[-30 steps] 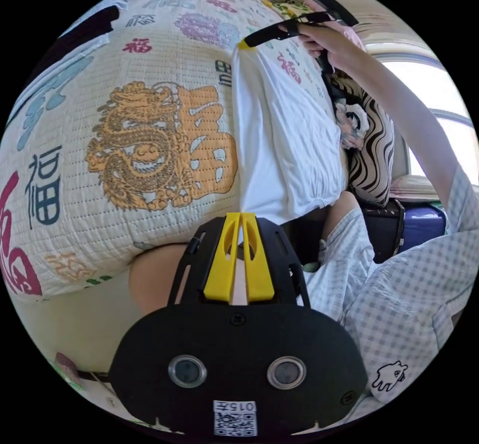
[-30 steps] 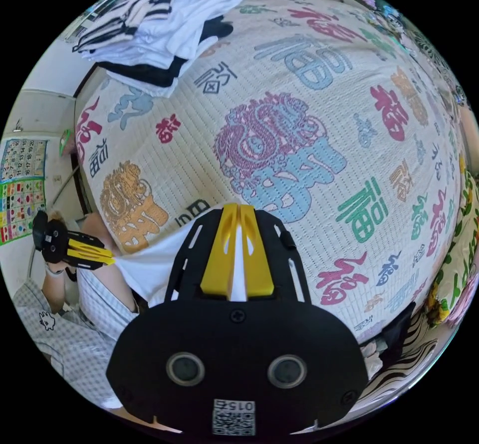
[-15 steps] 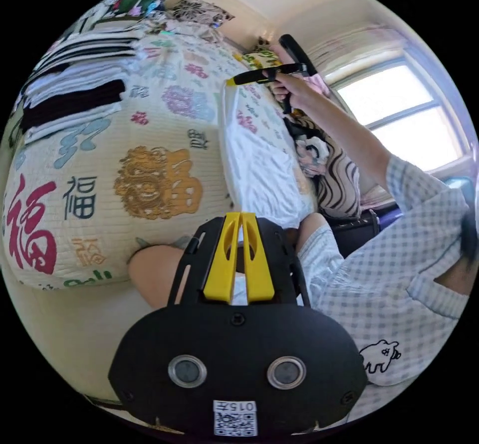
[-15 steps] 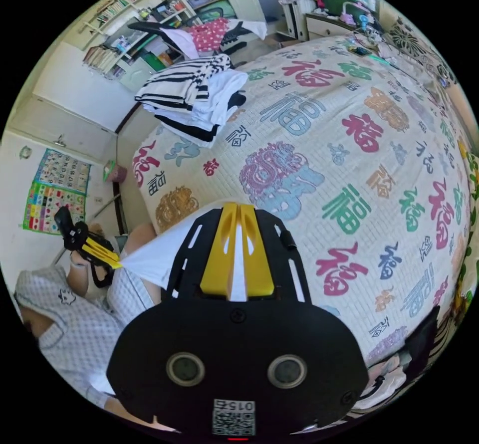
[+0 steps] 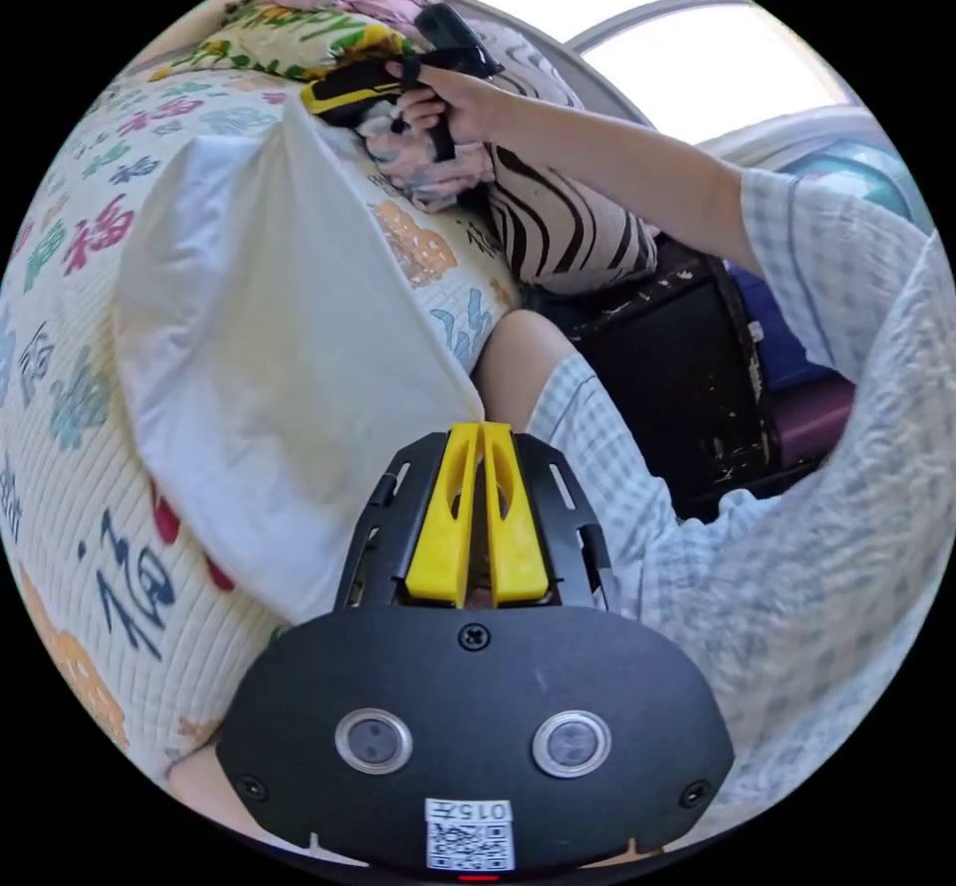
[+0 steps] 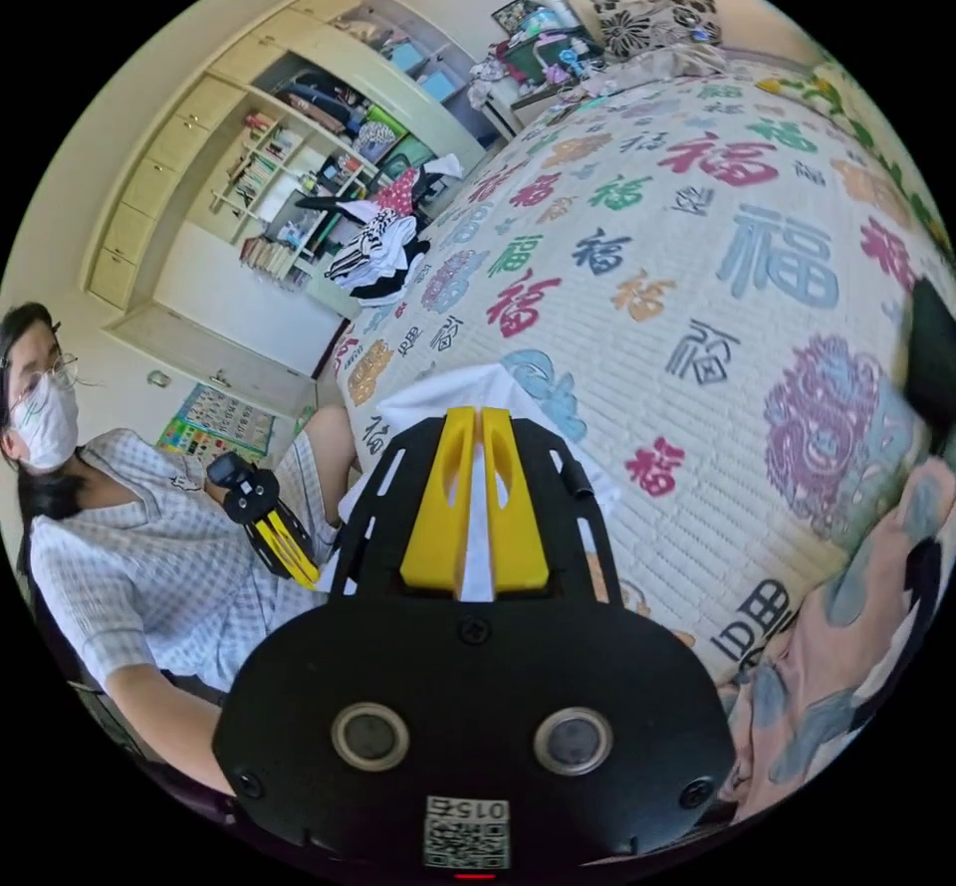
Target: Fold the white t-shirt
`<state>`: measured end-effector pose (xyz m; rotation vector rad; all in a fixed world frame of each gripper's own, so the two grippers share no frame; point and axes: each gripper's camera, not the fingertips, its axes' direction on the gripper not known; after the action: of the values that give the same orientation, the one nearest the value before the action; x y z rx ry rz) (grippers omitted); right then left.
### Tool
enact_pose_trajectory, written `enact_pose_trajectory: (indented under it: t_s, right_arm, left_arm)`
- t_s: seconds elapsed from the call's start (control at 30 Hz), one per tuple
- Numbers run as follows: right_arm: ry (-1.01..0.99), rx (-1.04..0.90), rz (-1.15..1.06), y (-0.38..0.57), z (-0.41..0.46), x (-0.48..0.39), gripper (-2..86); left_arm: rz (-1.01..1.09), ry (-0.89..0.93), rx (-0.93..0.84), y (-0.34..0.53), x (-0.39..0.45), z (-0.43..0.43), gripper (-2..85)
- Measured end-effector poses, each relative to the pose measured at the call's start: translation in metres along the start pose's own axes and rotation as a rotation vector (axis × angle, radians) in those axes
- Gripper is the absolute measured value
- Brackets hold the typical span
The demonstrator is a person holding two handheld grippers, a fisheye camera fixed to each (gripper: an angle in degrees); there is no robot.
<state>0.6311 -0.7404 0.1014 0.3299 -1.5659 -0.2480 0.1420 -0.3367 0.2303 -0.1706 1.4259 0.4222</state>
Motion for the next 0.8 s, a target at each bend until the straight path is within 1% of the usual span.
enact_pose_trajectory:
  t_s: [0.17,0.3,0.37,0.4,0.47,0.57,0.7,0.8]
  right_arm:
    - [-0.119,0.103,0.014,0.049,-0.037,0.055,0.5]
    - [-0.145,0.122,0.022,0.07,-0.057,0.076,1.5]
    - [-0.14,0.116,0.078,0.08,-0.066,0.091,3.3]
    - [-0.139,0.118,0.089,0.082,-0.069,0.093,4.0]
    - [-0.124,0.145,0.124,0.092,-0.084,0.099,7.0]
    - [-0.047,0.173,0.148,0.106,-0.107,0.099,8.2]
    - [0.012,0.251,0.196,0.121,-0.141,0.102,8.3]
    - [0.025,0.269,0.191,0.125,-0.161,0.09,8.2]
  left_arm:
    - [0.05,-0.066,-0.098,-0.061,0.018,0.061,-0.5]
    - [0.064,-0.143,-0.173,-0.096,0.019,0.099,1.1]
    - [0.066,-0.132,-0.216,-0.108,0.012,0.119,3.8]
    - [0.063,-0.104,-0.246,-0.116,0.006,0.129,6.8]
    - [0.075,-0.041,-0.275,-0.126,0.0,0.135,8.9]
    - [0.159,0.092,-0.304,-0.14,-0.004,0.12,9.8]
    - [0.225,0.176,-0.239,-0.171,-0.031,0.054,9.6]
    - [0.273,0.061,-0.186,-0.209,-0.06,0.003,8.7]
